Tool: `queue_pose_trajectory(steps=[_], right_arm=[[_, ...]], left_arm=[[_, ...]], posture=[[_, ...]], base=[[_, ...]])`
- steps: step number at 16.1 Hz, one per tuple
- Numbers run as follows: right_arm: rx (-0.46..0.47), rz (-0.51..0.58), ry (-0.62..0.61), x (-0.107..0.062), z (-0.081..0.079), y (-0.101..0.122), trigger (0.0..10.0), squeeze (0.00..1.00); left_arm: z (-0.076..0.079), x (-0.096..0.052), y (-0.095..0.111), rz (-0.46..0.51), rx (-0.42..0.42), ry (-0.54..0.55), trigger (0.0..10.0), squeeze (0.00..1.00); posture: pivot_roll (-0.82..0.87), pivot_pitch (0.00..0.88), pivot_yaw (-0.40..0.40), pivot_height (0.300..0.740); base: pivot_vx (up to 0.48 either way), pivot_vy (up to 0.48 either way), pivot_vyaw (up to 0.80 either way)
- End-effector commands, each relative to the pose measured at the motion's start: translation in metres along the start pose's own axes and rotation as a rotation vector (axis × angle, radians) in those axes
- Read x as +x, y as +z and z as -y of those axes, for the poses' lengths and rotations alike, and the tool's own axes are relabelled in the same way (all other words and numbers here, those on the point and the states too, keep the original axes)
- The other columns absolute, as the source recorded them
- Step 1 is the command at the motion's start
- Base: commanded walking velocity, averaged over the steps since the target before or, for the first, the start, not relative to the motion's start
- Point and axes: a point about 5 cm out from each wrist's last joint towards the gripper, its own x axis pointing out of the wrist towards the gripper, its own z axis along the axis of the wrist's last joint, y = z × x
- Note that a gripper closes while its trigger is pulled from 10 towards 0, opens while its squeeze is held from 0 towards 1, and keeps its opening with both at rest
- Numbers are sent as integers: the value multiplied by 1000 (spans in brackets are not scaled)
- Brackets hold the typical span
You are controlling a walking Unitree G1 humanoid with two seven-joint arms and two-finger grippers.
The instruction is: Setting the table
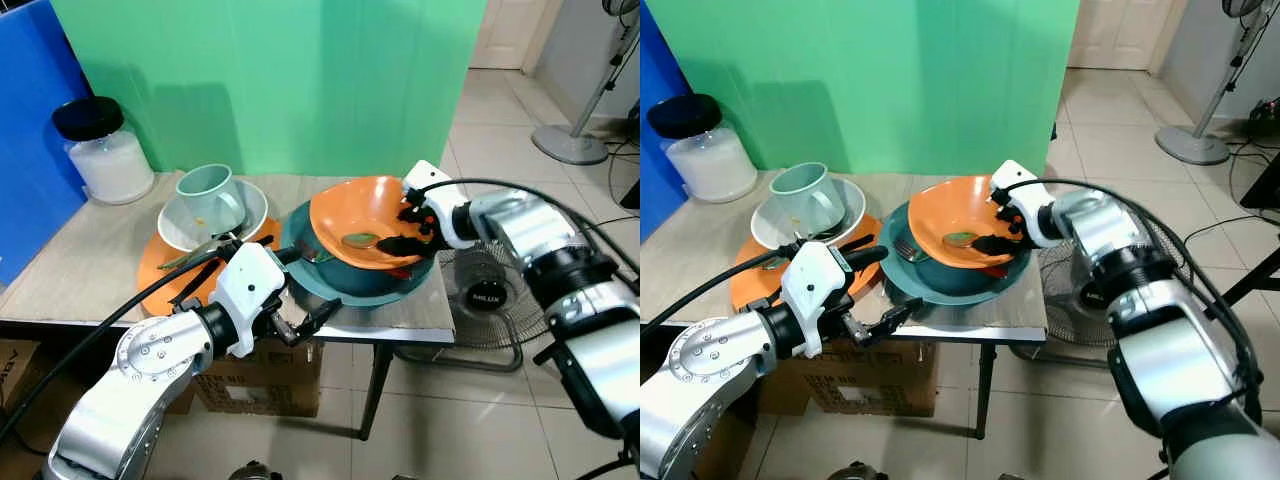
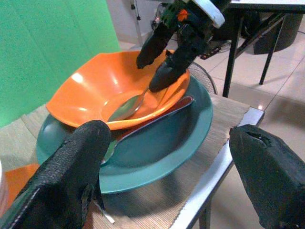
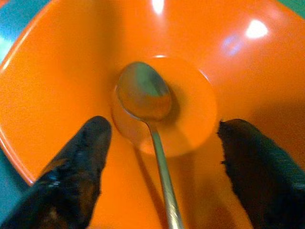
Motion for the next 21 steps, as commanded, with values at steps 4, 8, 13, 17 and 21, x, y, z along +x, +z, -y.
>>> queue_pose_trajectory(steps=[4,8,13,17,21], right_arm=[[4,-77,-8,2,3,-3,0,0],[15,-139,-45,5,5,2,0,0],[16,-194,-50,8,4,5,0,0],[14,-240,-35,13,0,5,0,0],[12,-246,-27,15,-2,5,0,0]], left_arm=[[4,0,2,2,11,-33,10000,0],[6,2,3,-1,10,-44,10000,0],[7,1,2,-3,9,-46,10000,0],[8,1,2,-9,11,-52,10000,0],[8,2,2,-9,16,-55,10000,0]], posture=[[52,20,30,740],[35,30,39,740],[40,33,31,740],[41,35,31,740],[39,36,29,740]], base=[[0,0,0],[0,0,0],[0,0,0],[0,0,0],[0,0,0]])
